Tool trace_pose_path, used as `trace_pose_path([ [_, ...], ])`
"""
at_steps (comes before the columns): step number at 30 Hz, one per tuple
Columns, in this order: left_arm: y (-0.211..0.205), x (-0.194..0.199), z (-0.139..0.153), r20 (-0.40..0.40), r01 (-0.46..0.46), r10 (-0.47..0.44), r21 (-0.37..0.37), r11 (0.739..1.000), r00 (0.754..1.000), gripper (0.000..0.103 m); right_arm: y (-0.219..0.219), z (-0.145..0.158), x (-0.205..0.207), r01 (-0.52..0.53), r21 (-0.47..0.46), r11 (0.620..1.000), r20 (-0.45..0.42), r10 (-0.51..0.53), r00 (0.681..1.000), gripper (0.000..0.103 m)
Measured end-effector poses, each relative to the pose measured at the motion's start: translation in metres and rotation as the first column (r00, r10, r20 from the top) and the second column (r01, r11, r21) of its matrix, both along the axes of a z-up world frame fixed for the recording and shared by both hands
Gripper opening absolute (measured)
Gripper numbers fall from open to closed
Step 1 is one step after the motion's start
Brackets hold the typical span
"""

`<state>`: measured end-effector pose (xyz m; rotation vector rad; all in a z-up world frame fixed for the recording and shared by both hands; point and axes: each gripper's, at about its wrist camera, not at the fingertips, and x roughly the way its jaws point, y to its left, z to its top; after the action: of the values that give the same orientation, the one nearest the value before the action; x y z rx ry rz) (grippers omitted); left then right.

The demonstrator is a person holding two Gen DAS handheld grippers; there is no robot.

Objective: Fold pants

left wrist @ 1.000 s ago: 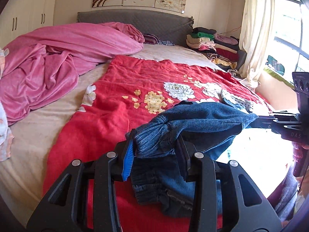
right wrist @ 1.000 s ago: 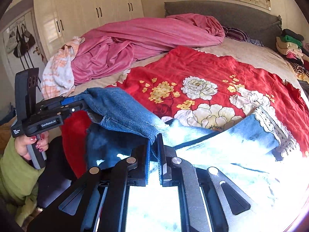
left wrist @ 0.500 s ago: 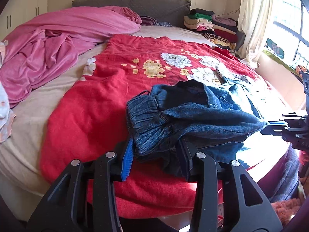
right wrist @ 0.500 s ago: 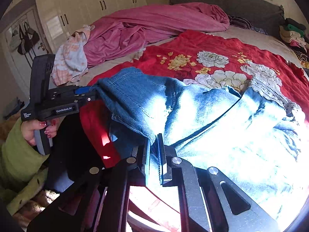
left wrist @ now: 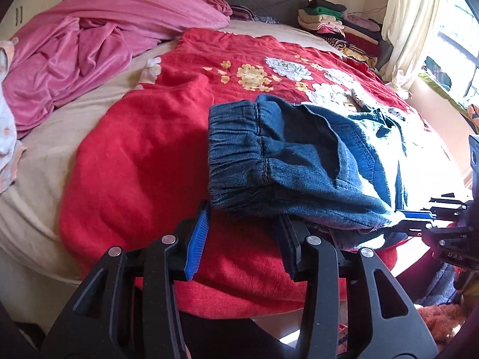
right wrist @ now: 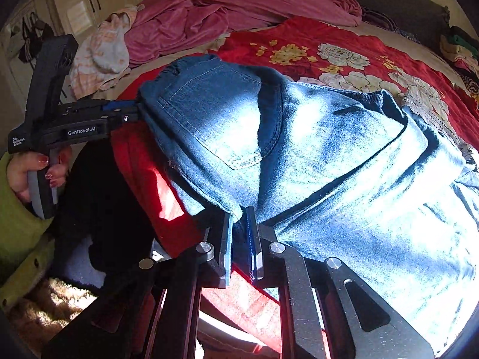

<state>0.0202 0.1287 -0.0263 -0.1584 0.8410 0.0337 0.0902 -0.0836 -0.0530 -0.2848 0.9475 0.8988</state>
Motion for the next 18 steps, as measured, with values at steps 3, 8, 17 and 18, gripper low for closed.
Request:
trace_pose_path([
  [3,0.006,-0.009,0.001,-0.004,-0.003,0.003,-0.009,1.000,1.000,0.048,-0.003,-0.003,0.004,0.011,0.018,1.000,-0.027,-0.010,1.000,0.009],
  [8,0.023,-0.031,0.018,0.009,-0.061,0.061,-0.017,0.998,0.998,0.048,-0.002,-0.003,0.004,0.014,0.019,1.000,-0.031,-0.013,0.999,0.010],
  [17,-0.027,-0.002,0.060,0.100,0.078,-0.076,-0.016,0.997,0.992,0.038,-0.008,0.001,0.000,0.012,0.057,0.998,-0.059,-0.009,0.998,0.020],
  [18,-0.037,0.004,0.057,0.091,0.110,-0.107,-0.023,0.994,0.990,0.035,-0.010,0.003,-0.001,0.012,0.066,0.998,-0.065,-0.007,0.998,0.023],
])
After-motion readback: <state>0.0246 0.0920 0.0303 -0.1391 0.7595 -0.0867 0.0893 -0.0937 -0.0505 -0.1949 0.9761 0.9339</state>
